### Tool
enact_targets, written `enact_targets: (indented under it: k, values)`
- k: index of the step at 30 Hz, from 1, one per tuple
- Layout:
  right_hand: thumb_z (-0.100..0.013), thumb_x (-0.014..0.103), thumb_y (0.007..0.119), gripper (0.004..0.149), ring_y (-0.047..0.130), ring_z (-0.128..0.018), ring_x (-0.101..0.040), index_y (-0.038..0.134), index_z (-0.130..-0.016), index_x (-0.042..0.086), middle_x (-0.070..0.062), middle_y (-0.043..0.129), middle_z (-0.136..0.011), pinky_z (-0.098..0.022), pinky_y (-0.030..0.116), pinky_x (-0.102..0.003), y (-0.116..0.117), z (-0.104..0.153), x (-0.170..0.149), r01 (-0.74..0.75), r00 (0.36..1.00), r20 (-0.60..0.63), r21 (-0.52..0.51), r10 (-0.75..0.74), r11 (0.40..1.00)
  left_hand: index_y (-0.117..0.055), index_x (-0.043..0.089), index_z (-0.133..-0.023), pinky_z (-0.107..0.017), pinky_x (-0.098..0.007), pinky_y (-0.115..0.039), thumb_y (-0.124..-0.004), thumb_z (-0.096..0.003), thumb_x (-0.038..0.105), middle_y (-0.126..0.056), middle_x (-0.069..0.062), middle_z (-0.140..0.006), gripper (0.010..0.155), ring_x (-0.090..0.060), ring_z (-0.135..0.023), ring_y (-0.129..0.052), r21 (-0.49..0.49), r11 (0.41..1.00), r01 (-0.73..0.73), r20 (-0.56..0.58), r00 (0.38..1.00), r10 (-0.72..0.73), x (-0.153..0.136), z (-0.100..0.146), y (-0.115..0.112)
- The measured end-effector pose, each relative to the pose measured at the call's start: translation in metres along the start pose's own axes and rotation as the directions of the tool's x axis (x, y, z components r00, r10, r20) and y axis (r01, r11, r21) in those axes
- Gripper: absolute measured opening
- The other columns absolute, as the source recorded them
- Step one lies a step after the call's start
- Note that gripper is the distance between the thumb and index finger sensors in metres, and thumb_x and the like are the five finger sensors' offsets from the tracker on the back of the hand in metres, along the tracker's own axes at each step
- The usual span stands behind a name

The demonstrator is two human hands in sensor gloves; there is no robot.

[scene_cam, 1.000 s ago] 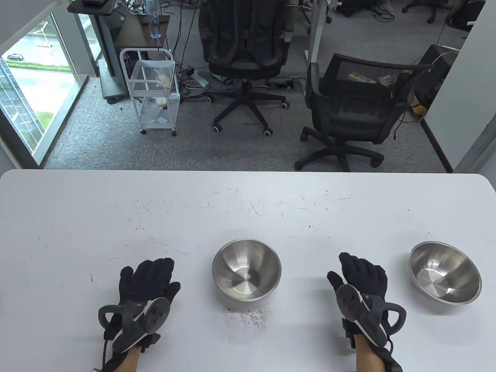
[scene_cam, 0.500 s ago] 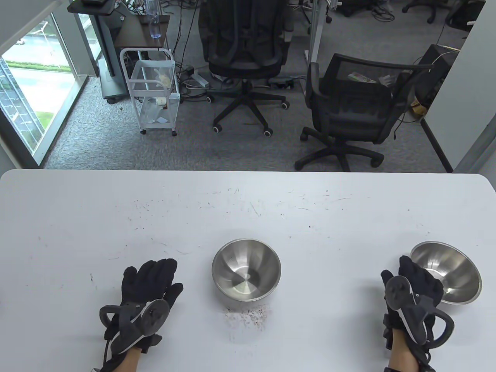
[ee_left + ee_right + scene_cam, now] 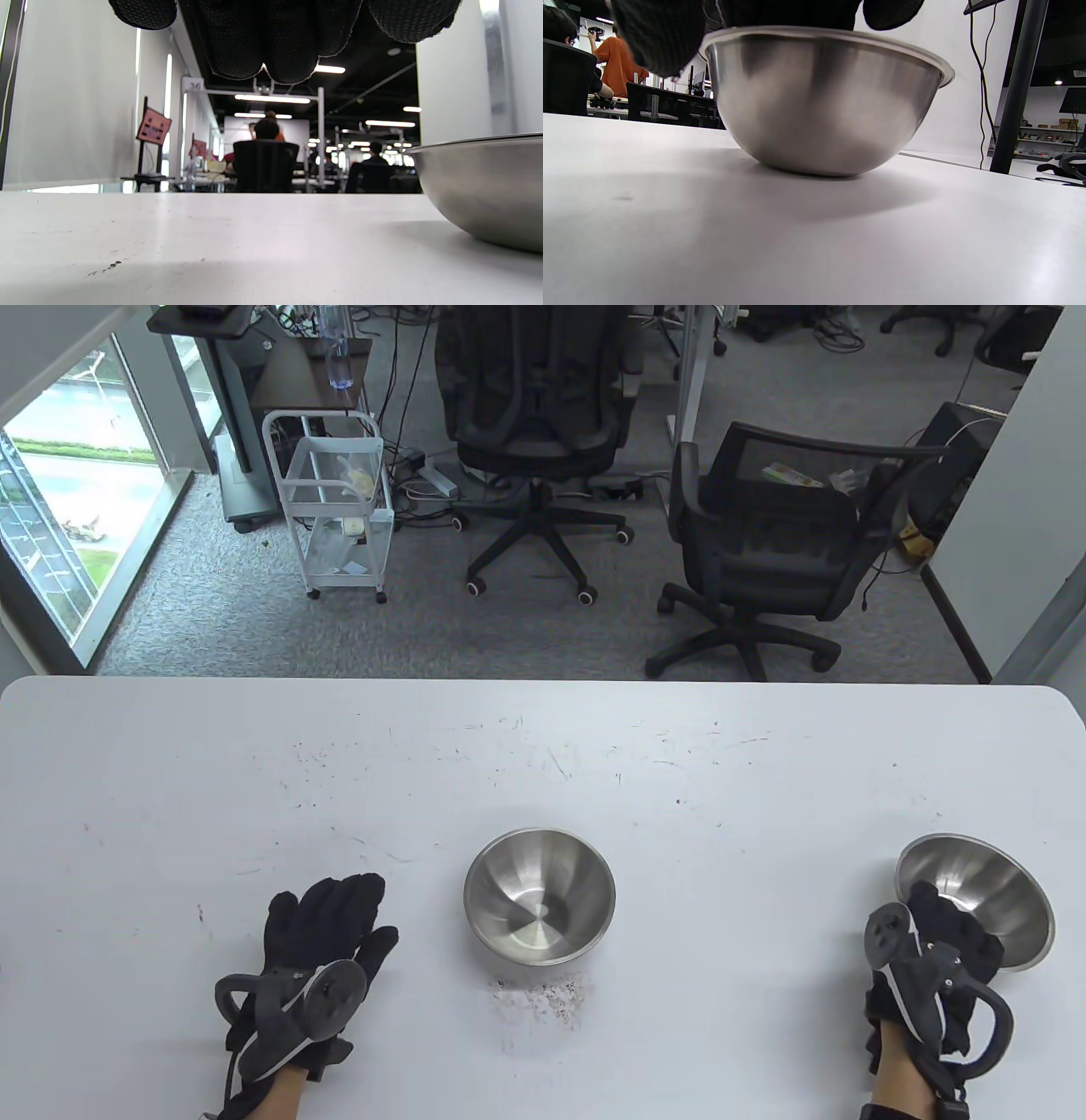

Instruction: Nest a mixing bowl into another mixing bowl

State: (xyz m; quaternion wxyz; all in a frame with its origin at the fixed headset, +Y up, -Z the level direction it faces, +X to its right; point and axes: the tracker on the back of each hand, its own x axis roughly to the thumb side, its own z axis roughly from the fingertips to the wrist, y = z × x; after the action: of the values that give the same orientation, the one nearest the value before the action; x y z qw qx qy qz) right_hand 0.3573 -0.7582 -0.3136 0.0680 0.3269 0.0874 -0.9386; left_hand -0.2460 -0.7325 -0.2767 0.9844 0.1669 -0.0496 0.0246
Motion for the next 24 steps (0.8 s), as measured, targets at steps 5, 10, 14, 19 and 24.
enact_targets:
  k: [5,10,14,19,24]
  values:
    - [-0.047,0.045,0.086,0.044,0.101,-0.080,-0.026,0.087,-0.089,0.032,0.002,0.104,-0.086,-0.067,0.068,-0.056,0.004,-0.002,-0.002,0.015,1.000,-0.018,0.022,-0.014,1.000,-0.063,0.036,-0.112,-0.077,-0.063,-0.058,-0.066,-0.0510,0.061,-0.080,0.008,-0.112,0.066,-0.024,-0.105,-0.078,-0.008,1.000,-0.002,0.001,1.000,0.002,0.000,0.000,0.000]
    - [-0.050,0.038,0.086,0.034,0.104,-0.078,-0.023,0.091,-0.083,0.036,0.000,0.108,-0.082,-0.065,0.070,-0.056,0.009,-0.004,-0.002,0.003,1.000,-0.026,0.032,-0.002,0.999,-0.063,0.037,-0.112,-0.077,-0.063,-0.058,-0.066,-0.0509,0.061,-0.081,0.008,-0.112,0.066,-0.023,-0.104,-0.078,-0.011,1.000,-0.010,-0.002,1.000,0.010,-0.001,0.000,0.000]
    - [-0.052,0.036,0.085,0.030,0.106,-0.076,-0.022,0.092,-0.081,0.037,-0.001,0.109,-0.080,-0.065,0.071,-0.056,0.011,-0.004,-0.001,0.005,1.000,-0.029,0.031,-0.004,1.000,-0.064,0.036,-0.112,-0.077,-0.062,-0.058,-0.066,-0.0510,0.061,-0.081,0.008,-0.112,0.066,-0.024,-0.104,-0.079,-0.016,1.000,-0.015,-0.001,1.000,0.015,-0.001,0.000,0.000]
    - [-0.052,0.035,0.085,0.027,0.107,-0.073,-0.020,0.093,-0.077,0.040,0.022,0.109,-0.075,-0.064,0.072,-0.055,0.011,-0.005,0.000,0.001,1.000,-0.028,0.005,-0.001,1.000,-0.063,0.036,-0.112,-0.077,-0.063,-0.058,-0.066,-0.0510,0.061,-0.081,0.007,-0.112,0.066,-0.024,-0.104,-0.079,-0.016,1.000,-0.020,-0.001,1.000,0.020,-0.001,0.000,0.000]
    - [-0.050,0.035,0.087,0.027,0.108,-0.071,-0.019,0.093,-0.075,0.042,0.023,0.109,-0.073,-0.064,0.073,-0.054,0.009,-0.002,0.005,-0.019,1.000,-0.004,-0.021,0.019,1.000,-0.064,0.036,-0.112,-0.077,-0.063,-0.058,-0.066,-0.0510,0.061,-0.081,0.008,-0.112,0.066,-0.024,-0.104,-0.079,-0.020,1.000,-0.020,-0.001,1.000,0.020,-0.002,0.000,0.000]
